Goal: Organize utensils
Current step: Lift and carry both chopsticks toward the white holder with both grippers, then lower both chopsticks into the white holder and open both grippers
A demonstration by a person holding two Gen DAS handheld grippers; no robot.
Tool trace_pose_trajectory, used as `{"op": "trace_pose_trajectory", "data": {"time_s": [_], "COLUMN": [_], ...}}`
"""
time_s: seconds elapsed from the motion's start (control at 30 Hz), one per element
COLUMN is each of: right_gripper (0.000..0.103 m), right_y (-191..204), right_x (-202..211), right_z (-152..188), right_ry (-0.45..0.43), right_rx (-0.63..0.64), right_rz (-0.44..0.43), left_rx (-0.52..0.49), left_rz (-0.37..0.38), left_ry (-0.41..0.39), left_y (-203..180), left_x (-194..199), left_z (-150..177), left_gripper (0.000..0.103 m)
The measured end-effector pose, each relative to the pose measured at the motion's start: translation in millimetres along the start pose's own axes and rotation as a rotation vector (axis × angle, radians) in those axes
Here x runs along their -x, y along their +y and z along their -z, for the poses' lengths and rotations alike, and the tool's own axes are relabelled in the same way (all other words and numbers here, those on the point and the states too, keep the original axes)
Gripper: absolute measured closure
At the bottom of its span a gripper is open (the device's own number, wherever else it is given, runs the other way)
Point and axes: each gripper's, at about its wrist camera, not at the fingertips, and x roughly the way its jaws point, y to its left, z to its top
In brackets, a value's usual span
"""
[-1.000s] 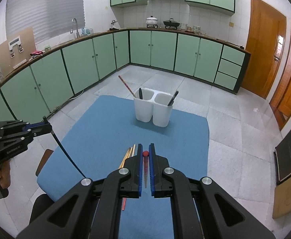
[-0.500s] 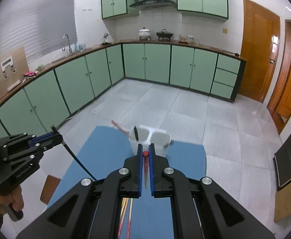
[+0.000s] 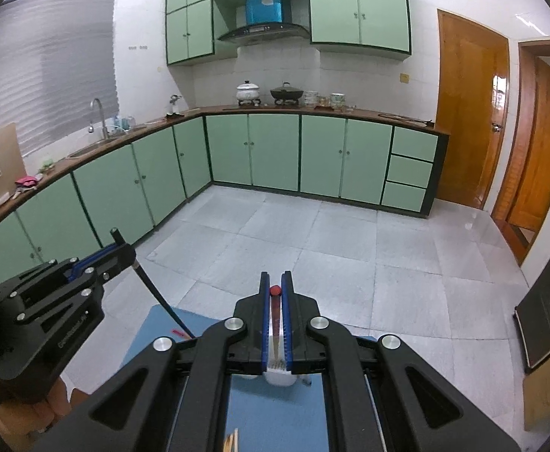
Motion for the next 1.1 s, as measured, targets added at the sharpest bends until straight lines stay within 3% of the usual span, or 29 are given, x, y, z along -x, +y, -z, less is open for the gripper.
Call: {"op": "trace_pose_trajectory", "data": {"time_s": [0.13,0.27,0.37,0.47,0.7,0.83,0.9,1.1], "right_gripper": [0.097,0.097,0.097,0.094,0.089,0.08,0.075,0.064], "right_y": [-10.4,-25.2,-39.7,-46.6,-58.3,-61.7,-60.8,-50.4], "right_x": [-44.0,-76.4,-97.3,-96.0,-50.5,2.5,27.5,76.2], "right_z": [13.0,30.7,48.1,56.0,54.3,76.2,95.4,206.2], "right_ry": [0.042,0.093,0.142,0.138,0.075,0.008,-0.029,-0.052], "right_rx": [-0.009,-0.022,-0.054,-0.061,-0.086,-0.059,-0.032,0.018], "right_rz": [0.009,0.011,-0.006,0.0,-0.01,-0.014,-0.015,-0.033], "left_rx": [-0.006,-0.01,-0.017,-0.02,-0.06,-0.079,-0.102,-0.132], "left_rz": [0.002,0.01,0.01,0.002,-0.013,-0.034,-0.03,-0.046], "left_ry": [0.0,0.058,0.105,0.124,0.082,0.058,0.053,0.058], "left_y": [-3.2,-3.1,1.2,8.2,28.3,41.4,47.5,62.6], "left_x": [-38.5,-74.8,-90.4,-91.9,-37.4,10.7,37.8,93.7], "left_z": [10.5,38.1,58.3,66.9,56.3,70.3,92.5,193.9], "left_gripper": [0.097,0.097,0.096,0.096,0.088,0.063,0.063,0.055]}}
